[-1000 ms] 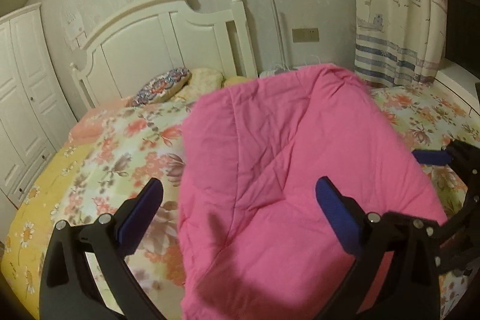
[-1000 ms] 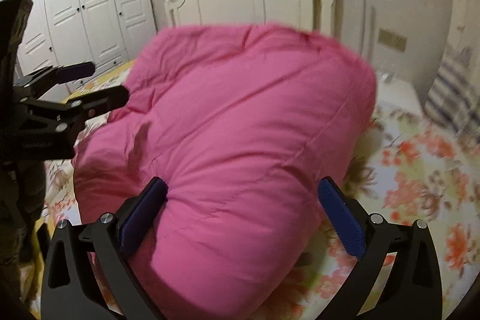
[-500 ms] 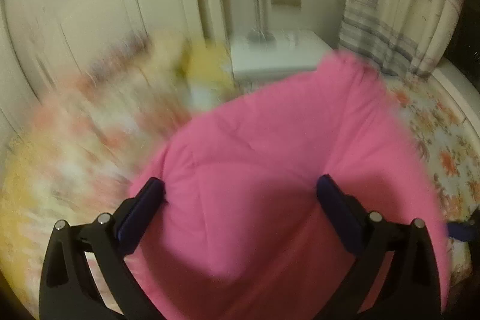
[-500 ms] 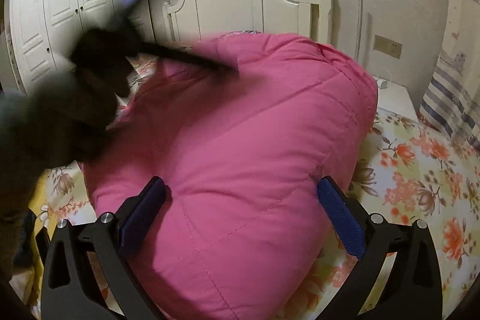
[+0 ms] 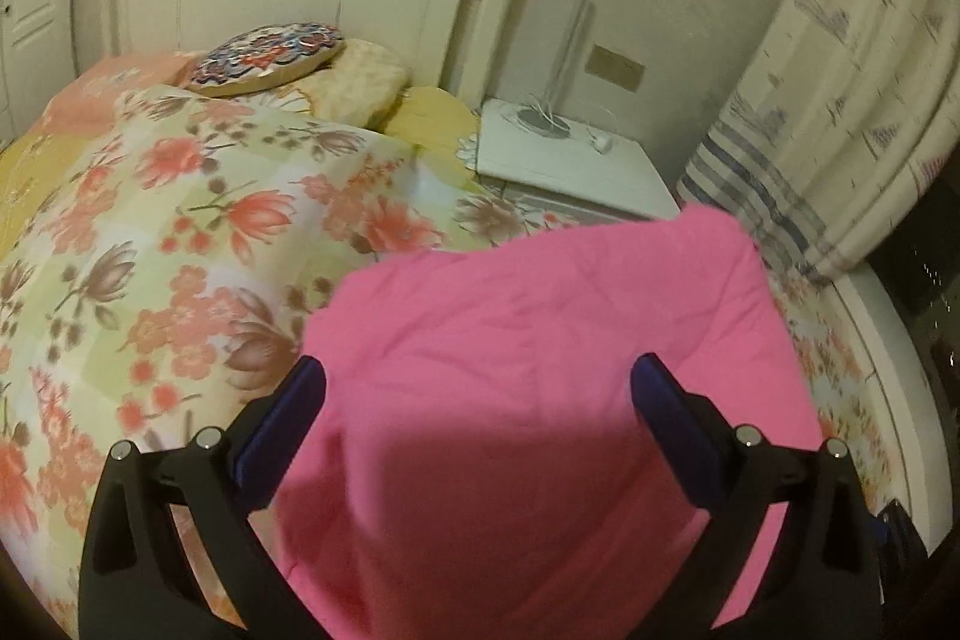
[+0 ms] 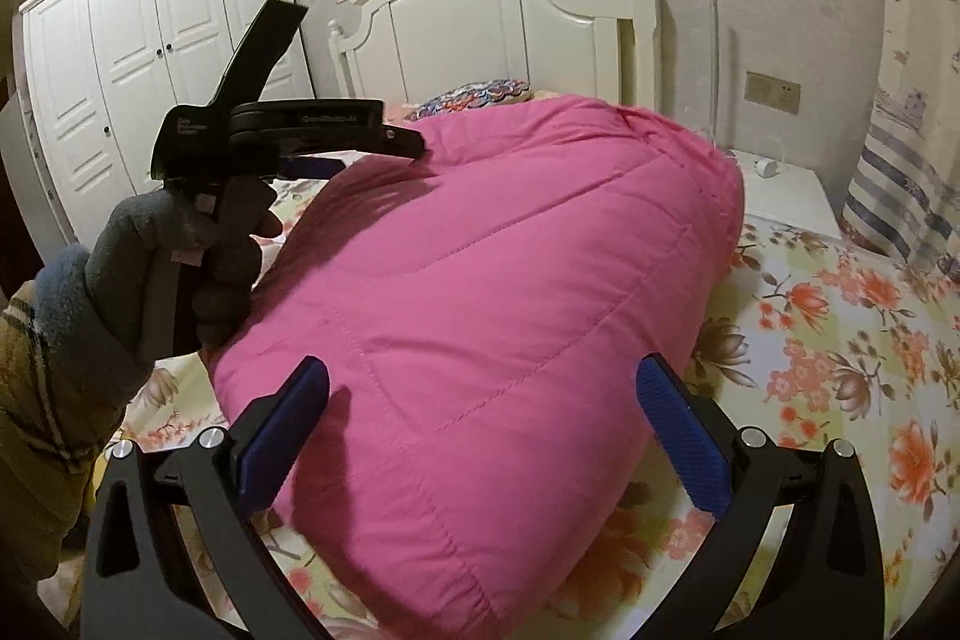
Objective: Fold large clothes
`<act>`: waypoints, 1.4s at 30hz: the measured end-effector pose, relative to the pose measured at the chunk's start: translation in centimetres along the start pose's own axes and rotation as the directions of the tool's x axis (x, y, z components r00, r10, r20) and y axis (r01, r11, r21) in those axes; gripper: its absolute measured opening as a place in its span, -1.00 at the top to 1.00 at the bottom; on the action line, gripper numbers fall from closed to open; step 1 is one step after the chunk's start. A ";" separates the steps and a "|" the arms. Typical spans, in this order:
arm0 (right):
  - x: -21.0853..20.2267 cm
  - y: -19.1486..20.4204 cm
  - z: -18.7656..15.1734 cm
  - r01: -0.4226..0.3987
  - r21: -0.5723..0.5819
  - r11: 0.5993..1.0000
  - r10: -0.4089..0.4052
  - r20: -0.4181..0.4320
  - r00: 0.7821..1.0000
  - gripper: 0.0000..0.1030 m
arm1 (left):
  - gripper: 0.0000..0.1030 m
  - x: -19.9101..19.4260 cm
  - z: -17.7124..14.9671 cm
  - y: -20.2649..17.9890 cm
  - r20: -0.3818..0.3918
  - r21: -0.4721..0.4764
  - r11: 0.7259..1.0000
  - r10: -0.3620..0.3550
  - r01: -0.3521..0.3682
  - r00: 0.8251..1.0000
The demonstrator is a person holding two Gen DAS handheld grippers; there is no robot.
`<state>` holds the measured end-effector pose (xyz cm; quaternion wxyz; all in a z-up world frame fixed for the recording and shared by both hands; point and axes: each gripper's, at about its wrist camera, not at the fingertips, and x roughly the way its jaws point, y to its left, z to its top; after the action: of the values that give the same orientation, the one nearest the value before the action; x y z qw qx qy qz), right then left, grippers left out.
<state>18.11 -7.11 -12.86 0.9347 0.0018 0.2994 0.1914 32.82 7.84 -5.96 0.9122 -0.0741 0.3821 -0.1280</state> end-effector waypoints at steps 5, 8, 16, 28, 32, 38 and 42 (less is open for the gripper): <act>-3.9 0.1 1.1 0.003 0.032 0.999 -0.005 0.054 0.999 -0.91 | -0.96 -5.7 0.1 0.0 0.109 -0.018 0.997 0.082 -0.080 0.991; -7.8 1.1 2.1 0.011 0.047 0.999 -0.017 0.138 0.990 -0.91 | -0.96 -11.9 -0.3 -1.5 0.217 -0.015 0.992 0.124 -0.124 0.968; -15.9 5.8 0.1 0.163 0.104 0.981 -0.186 0.279 0.942 -0.91 | -0.96 -28.0 -8.2 -8.3 0.518 -0.009 0.898 0.380 -0.440 0.766; -18.9 10.5 -3.4 0.290 0.098 0.952 -0.306 0.272 0.913 -0.91 | -0.96 -32.2 -16.7 -9.5 0.486 0.019 0.897 0.378 -0.442 0.788; -18.6 10.7 -3.7 0.289 0.093 0.953 -0.303 0.263 0.916 -0.91 | -0.96 -32.2 -17.0 -9.2 0.477 0.014 0.902 0.374 -0.432 0.796; -18.3 10.3 -3.9 0.298 0.103 0.949 -0.314 0.242 0.918 -0.91 | -0.96 -31.3 -17.3 -8.6 0.450 0.018 0.908 0.367 -0.419 0.814; -18.2 10.2 -4.0 0.305 0.105 0.947 -0.321 0.232 0.918 -0.91 | -0.96 -31.0 -17.3 -8.7 0.442 0.024 0.912 0.357 -0.409 0.823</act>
<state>-1.39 -4.69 -4.78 0.9826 0.0089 0.1836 0.0276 -2.07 7.86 5.03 0.9831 0.0316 0.1714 0.0552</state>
